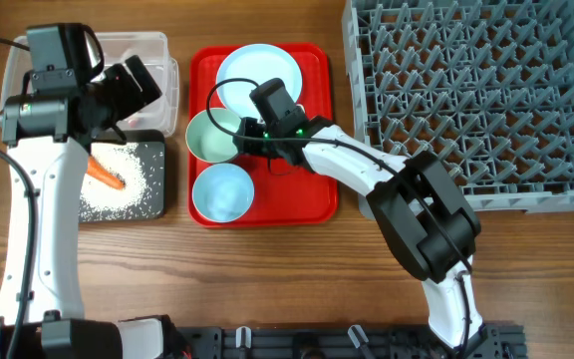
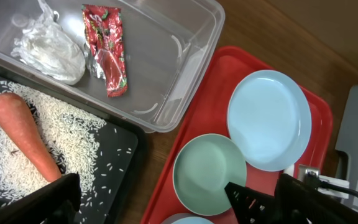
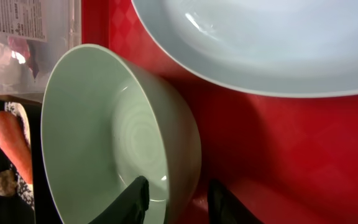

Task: Sort waste into correct bins and load items into the dishwasher rack
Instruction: 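Release the cup, move the right gripper to the green bowl and grasp its rim, then lift the green bowl and set it tilted in the rack's back-left corner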

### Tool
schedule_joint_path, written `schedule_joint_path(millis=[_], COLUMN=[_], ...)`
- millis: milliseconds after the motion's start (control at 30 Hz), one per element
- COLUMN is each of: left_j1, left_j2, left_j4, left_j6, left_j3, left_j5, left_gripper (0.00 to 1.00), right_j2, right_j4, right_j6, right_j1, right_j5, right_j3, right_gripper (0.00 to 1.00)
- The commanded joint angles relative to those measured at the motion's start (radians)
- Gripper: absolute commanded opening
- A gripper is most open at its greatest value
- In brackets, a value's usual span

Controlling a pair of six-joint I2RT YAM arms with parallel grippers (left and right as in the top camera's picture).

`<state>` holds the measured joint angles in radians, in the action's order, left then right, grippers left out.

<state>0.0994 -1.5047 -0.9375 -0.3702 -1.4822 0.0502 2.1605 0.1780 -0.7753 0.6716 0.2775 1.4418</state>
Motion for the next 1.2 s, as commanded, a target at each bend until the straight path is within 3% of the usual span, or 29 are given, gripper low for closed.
schedule_joint_path(millis=[0,267,633,867,1033,1133,1167], left_j1=[0.005,0.005,0.005,0.005,0.005,0.005,0.005], left_j2=[-0.016,-0.016,-0.016,-0.016,-0.016,-0.016,-0.016], left_j4=[-0.002,-0.002,-0.001,0.010,0.012,0.012,0.008], left_j6=[-0.009,-0.009,-0.008,-0.008,-0.008,-0.008,-0.008], left_j3=[-0.005,-0.005,-0.005,-0.005,-0.005,-0.005,-0.005], left_j5=[-0.006,-0.006,-0.006,-0.006,-0.006,-0.006,-0.006], left_gripper=[1.00,1.00,1.00,1.00,1.00,1.00,1.00], right_j2=[0.024,0.024,-0.019,-0.211,-0.411,-0.491,-0.507], right_j4=[0.002,0.002,0.012,0.116,0.197,0.247,0.250], right_j6=[0.013,0.013,0.038,0.122,0.199,0.316,0.402], right_j1=[-0.002,-0.005,-0.039,-0.080,-0.128,-0.148,-0.157], right_j5=[-0.035,-0.042,-0.037,-0.060,-0.327,-0.672,-0.893], right_j3=[0.010,0.010,0.049,0.094,0.096,0.095,0.095], right_gripper=[0.24,0.04,0.04,0.04,0.04,0.04,0.04])
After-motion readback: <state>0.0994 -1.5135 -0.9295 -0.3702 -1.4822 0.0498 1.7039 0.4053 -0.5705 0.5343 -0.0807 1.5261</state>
